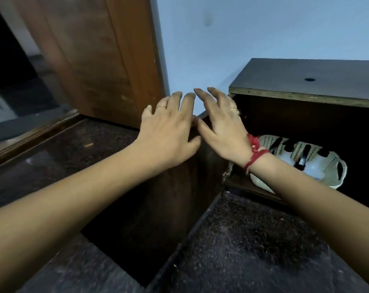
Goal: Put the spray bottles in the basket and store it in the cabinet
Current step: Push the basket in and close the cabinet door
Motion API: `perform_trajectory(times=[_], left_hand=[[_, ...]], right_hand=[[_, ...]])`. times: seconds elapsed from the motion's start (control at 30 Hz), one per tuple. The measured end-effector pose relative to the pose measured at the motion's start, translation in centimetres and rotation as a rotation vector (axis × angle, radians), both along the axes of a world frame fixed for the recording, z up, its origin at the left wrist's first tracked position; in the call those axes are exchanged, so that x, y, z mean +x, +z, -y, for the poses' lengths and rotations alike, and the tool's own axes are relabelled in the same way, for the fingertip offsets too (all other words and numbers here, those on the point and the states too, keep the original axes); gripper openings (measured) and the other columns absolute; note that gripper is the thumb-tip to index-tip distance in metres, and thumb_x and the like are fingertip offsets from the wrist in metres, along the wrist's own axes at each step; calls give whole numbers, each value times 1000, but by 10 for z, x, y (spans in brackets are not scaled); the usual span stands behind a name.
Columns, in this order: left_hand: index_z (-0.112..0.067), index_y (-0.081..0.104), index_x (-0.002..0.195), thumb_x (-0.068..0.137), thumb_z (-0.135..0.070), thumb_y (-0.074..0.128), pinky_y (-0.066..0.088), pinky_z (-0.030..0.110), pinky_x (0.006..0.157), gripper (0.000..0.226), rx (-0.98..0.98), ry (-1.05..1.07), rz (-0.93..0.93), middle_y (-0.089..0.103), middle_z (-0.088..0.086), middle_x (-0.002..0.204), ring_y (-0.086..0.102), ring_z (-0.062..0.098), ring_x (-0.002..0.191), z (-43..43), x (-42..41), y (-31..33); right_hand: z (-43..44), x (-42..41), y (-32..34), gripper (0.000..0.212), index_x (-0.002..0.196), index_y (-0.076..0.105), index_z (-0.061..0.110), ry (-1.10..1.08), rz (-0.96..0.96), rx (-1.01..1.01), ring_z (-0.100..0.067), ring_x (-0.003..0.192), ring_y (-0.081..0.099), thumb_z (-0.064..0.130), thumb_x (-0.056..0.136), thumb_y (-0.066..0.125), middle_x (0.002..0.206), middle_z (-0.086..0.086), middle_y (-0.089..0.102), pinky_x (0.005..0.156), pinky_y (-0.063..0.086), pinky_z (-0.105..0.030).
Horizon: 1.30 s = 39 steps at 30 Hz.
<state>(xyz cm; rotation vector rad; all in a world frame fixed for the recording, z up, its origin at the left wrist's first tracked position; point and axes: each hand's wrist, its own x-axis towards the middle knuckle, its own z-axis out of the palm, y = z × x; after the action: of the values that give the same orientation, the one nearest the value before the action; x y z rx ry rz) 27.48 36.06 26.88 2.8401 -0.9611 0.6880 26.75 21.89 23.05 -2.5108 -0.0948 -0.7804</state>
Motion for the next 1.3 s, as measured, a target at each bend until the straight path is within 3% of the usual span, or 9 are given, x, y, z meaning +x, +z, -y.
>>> perform_trajectory(times=[0.17, 0.37, 0.53, 0.67, 0.83, 0.97, 1.1, 1.2, 1.3], left_hand=[[-18, 19, 143, 81, -50, 58, 46, 47, 82, 80, 60, 72, -139, 38, 8, 136, 51, 35, 114, -23, -1, -6], [-20, 31, 127, 85, -19, 55, 40, 34, 61, 48, 67, 40, -171, 63, 7, 97, 61, 35, 84, -36, 3, -19], [-22, 35, 125, 83, -20, 58, 49, 38, 71, 48, 69, -19, -348, 62, 5, 98, 60, 31, 88, -36, 11, -9], [-21, 41, 123, 81, -26, 56, 40, 31, 60, 45, 25, -91, -474, 55, -4, 79, 56, 23, 78, -34, 6, -3], [-19, 45, 121, 81, -29, 54, 50, 41, 83, 43, -51, -164, -500, 64, 6, 105, 61, 25, 100, -23, -8, -5], [-30, 46, 117, 71, -40, 50, 52, 34, 68, 48, -133, -244, -517, 64, -9, 79, 61, 5, 76, -7, -22, -11], [-53, 39, 102, 62, -56, 51, 53, 33, 59, 42, -279, -299, -524, 66, -14, 70, 62, -2, 67, 6, -38, -24], [-50, 37, 91, 51, -61, 52, 50, 30, 52, 44, -372, -305, -501, 65, -18, 62, 61, -3, 60, 26, -44, -31], [-43, 34, 89, 48, -57, 52, 53, 39, 56, 46, -396, -368, -446, 59, -13, 62, 63, 15, 64, 50, -54, -38]], right_hand=[[-22, 13, -5, 53, 144, 34, 30, 34, -85, -82, -36, 143, 19, 45, 93, 39, 153, -13, 27, 111, 26, -53], [-28, 18, -19, 43, 127, 52, 34, 26, -226, -51, -34, 146, 10, 52, 93, 32, 156, -10, 24, 117, 18, -51], [-27, 17, -11, 44, 122, 52, 36, 35, -338, -42, -33, 148, -1, 57, 90, 31, 159, -11, 14, 117, 12, -54], [-24, 2, -9, 44, 128, 48, 37, 42, -383, -12, -31, 148, -5, 54, 91, 31, 160, -11, 10, 118, 10, -54], [-13, -16, -3, 42, 131, 43, 39, 60, -438, -15, -31, 148, -5, 49, 92, 34, 161, -9, 7, 119, 7, -51], [3, -37, 2, 41, 131, 43, 40, 71, -507, 62, -31, 148, -5, 46, 92, 36, 162, -3, 3, 119, 8, -51], [17, -63, 10, 52, 141, 36, 39, 87, -566, 146, -32, 148, 3, 43, 89, 43, 162, -1, -1, 118, 15, -47], [30, -85, 11, 55, 136, 39, 37, 102, -591, 224, -26, 147, 14, 44, 83, 54, 162, -1, 0, 113, 25, -39], [42, -103, 8, 45, 125, 46, 32, 115, -575, 323, -23, 138, 33, 39, 81, 58, 148, -10, 35, 109, 35, -39]])
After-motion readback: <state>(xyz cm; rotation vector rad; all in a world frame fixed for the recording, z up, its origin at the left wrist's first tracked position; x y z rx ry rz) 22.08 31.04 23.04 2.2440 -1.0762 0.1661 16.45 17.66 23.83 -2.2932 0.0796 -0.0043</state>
